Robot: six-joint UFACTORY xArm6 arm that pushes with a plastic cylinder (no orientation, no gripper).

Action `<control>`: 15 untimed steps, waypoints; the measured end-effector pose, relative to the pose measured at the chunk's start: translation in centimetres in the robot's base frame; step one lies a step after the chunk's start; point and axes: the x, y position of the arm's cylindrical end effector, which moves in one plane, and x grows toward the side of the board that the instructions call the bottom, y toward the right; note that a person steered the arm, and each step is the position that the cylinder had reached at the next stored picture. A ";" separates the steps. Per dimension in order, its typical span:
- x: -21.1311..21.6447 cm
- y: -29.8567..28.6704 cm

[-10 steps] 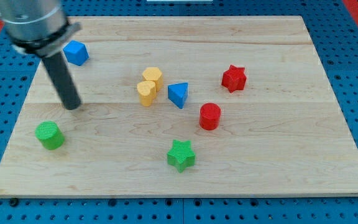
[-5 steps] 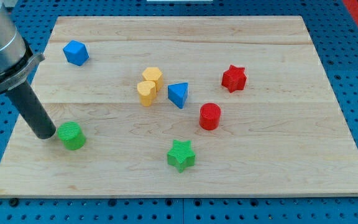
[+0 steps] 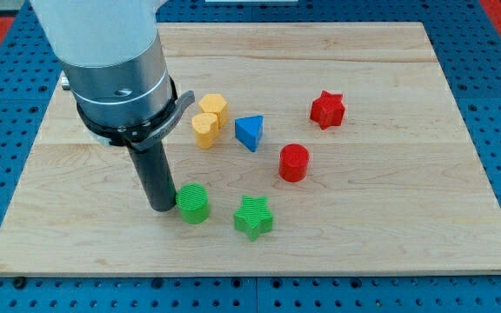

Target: Slide the green circle closer to the green star

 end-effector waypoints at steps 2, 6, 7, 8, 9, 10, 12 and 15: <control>-0.9 0.0; -1.2 3.1; -1.1 3.9; -1.0 4.5; -0.8 5.2; -0.7 5.6; -0.6 5.6; -0.6 5.3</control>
